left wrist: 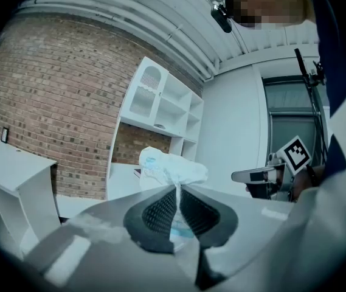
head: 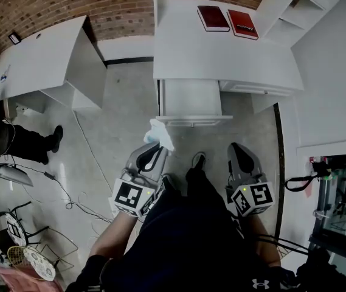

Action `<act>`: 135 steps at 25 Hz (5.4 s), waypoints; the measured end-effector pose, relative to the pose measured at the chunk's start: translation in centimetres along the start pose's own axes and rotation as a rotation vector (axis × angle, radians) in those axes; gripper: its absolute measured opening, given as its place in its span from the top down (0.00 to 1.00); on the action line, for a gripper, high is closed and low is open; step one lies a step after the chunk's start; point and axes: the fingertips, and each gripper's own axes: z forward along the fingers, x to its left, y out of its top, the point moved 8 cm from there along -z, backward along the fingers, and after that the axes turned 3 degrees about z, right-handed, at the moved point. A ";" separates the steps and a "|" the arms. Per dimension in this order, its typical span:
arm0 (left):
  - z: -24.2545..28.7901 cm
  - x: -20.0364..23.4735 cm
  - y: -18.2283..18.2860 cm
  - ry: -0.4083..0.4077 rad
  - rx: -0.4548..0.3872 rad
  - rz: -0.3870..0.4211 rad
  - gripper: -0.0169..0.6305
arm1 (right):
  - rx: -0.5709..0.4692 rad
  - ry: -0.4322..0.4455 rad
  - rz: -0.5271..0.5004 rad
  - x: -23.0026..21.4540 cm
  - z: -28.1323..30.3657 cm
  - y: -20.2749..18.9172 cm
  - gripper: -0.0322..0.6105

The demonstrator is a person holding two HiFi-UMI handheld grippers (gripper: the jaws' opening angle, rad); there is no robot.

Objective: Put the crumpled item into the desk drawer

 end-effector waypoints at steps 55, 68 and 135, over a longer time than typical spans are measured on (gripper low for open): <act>22.7 6.7 -1.1 0.083 0.262 0.061 0.94 | 0.112 0.168 0.097 -17.0 20.4 3.1 0.95; 29.1 9.8 -8.5 -0.101 0.599 0.154 0.94 | 0.153 0.078 0.131 -18.3 23.8 2.3 0.95; 41.5 10.3 -36.0 -0.522 1.103 0.793 0.93 | 0.400 -0.082 0.258 -21.5 23.0 -5.4 0.95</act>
